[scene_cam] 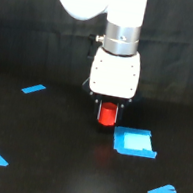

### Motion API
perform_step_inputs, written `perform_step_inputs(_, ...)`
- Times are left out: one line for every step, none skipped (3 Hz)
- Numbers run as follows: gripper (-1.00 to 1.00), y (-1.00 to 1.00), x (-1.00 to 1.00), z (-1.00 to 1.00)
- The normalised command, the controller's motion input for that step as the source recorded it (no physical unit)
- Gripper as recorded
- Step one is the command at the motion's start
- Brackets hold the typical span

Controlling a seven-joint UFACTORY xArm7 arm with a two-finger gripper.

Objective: Pick up the red object from the table

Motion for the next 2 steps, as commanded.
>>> perform_step_inputs(-1.0,-0.17,-0.02,0.98)
perform_step_inputs(-1.0,-0.13,0.03,1.0)
